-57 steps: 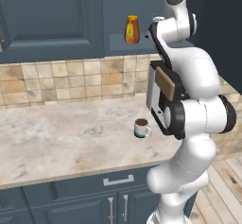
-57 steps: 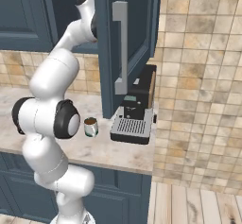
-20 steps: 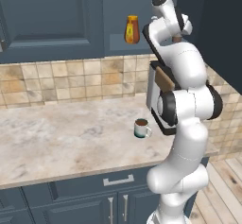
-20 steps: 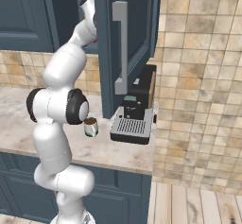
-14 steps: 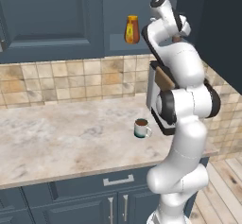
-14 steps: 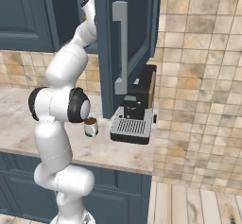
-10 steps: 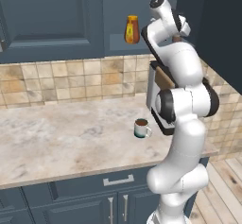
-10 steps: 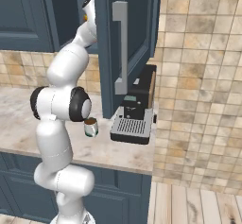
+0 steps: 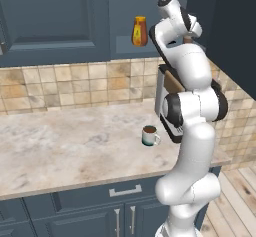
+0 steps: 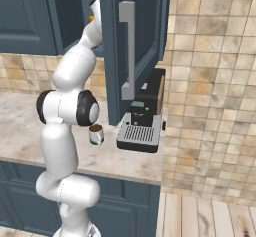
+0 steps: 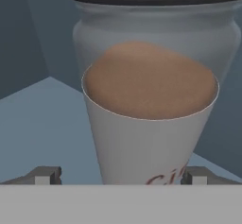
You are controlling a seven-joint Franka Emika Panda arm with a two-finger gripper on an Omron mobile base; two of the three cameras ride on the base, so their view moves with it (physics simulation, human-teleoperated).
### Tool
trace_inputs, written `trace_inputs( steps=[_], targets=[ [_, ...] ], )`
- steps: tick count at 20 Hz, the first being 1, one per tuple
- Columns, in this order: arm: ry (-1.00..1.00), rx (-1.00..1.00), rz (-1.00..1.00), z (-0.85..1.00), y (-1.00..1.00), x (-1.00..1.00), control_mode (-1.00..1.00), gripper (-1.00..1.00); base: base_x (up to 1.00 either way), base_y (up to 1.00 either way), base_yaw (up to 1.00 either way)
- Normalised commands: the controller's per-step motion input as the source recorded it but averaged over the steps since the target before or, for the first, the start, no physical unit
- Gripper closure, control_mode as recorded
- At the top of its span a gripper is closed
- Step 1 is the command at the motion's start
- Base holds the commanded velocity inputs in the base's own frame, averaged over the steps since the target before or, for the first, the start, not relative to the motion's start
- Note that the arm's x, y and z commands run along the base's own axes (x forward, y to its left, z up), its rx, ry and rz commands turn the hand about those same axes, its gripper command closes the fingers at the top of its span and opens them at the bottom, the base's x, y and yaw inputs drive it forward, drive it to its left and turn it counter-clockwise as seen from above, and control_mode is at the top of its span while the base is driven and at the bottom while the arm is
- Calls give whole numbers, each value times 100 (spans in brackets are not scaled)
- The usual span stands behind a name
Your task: Pick the cinnamon and honey bottle from the cabinet and place them next to the mug.
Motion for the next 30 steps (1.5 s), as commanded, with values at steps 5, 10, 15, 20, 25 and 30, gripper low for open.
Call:
trace_inputs(
  steps=[5,10,15,20,25,30],
  targets=[
    [2,0,-3,0,-2,10,-100,-100,0,0,0],
    [0,0,-3,0,-5,5,-100,-100,0,0,0],
    [0,0,-3,0,-4,0,-100,-100,0,0,0],
    [0,0,-1,0,-3,0,-100,-100,0,0,0],
    [0,0,-1,-3,-7,0,-100,-100,0,0,0],
    [3,0,-1,-2,-3,0,-100,-100,0,0,0]
  ],
)
